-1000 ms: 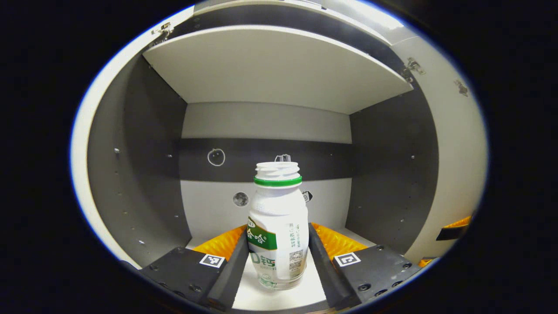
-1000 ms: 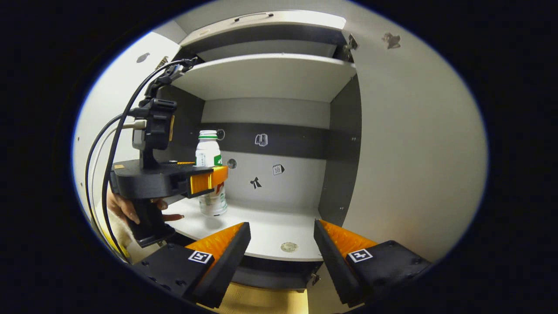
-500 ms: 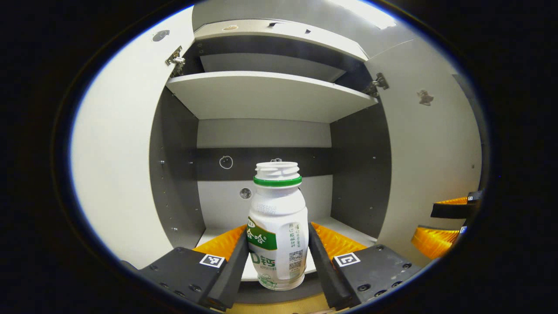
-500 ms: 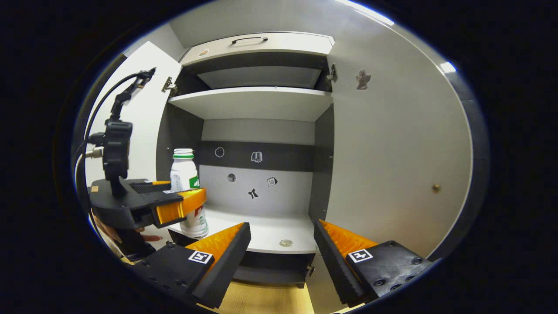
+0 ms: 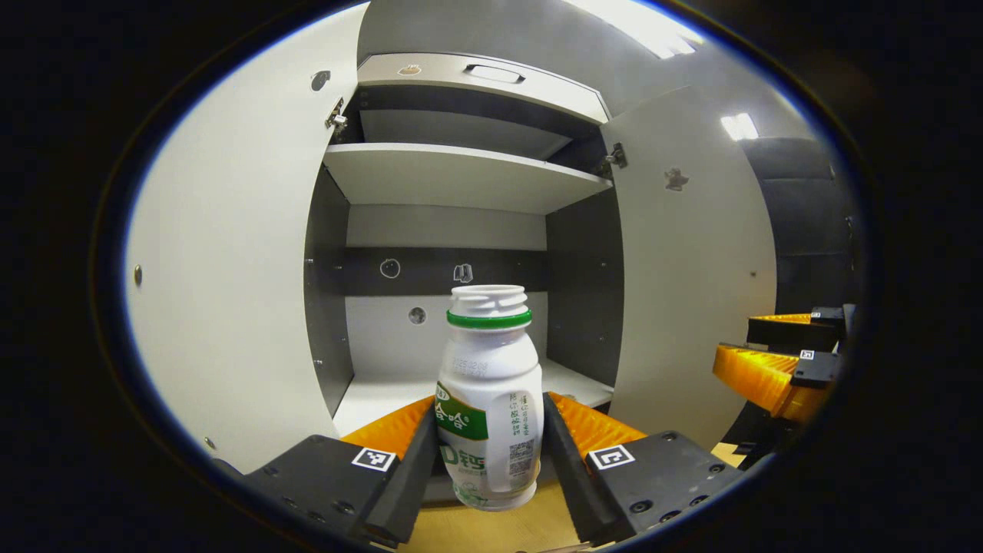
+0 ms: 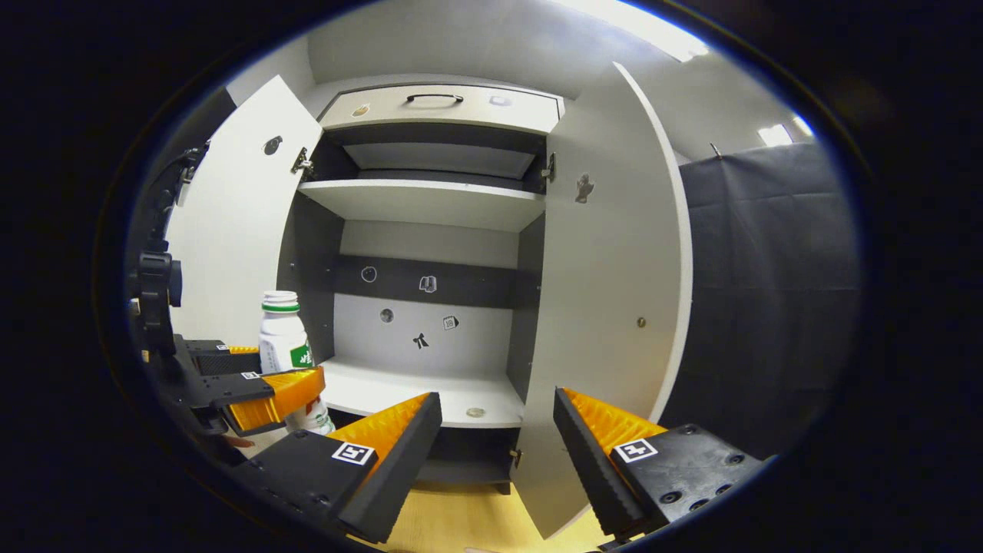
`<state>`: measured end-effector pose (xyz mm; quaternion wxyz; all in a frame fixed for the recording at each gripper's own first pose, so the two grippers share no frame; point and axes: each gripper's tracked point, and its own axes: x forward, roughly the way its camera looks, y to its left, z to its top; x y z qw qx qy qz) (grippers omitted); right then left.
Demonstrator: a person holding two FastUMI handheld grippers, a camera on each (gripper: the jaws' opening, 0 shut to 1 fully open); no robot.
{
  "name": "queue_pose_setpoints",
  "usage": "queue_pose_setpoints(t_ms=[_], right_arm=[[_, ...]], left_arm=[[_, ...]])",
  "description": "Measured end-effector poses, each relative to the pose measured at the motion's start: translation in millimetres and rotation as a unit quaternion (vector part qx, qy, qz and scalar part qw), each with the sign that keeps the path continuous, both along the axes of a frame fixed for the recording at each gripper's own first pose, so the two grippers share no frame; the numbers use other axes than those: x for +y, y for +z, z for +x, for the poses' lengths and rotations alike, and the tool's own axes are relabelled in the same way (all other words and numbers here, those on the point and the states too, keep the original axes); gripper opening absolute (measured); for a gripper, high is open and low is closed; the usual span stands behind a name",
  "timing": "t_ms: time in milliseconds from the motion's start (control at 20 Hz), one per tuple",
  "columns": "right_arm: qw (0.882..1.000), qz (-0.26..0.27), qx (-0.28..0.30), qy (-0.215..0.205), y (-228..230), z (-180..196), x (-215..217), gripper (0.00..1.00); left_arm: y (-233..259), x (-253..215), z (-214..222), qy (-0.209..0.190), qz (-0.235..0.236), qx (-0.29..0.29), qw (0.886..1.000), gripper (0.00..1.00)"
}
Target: Grasp the bottle in the cabinet with the left hand and place it on the coaster, then close the right door with the right hand and the left door with the left hand.
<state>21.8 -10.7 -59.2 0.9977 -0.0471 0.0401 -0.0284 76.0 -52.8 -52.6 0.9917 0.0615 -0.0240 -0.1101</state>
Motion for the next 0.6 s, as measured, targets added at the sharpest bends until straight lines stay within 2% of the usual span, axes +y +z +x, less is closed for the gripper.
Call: queue_pose_setpoints(t_ms=[250, 300, 450, 600], right_arm=[[1.000, -0.016, 0.003, -0.015, -10, -16, -12, 0.94], [1.000, -0.014, 0.005, -0.014, -14, -17, -13, 0.97], [1.000, -0.004, 0.010, -0.007, -26, -20, -20, 0.97], [1.000, -0.010, 0.024, 0.013, -50, -21, -25, 0.98]], left_arm=[[-38, -7, -30, -0.017, -0.009, 0.001, 1.000, 0.76], [-46, -11, -36, -0.023, -0.003, -0.002, 1.000, 0.76], [-76, -18, -50, -0.025, 0.028, -0.002, 0.999, 0.76], [-120, -32, -66, -0.020, 0.032, 0.012, 0.999, 0.76]])
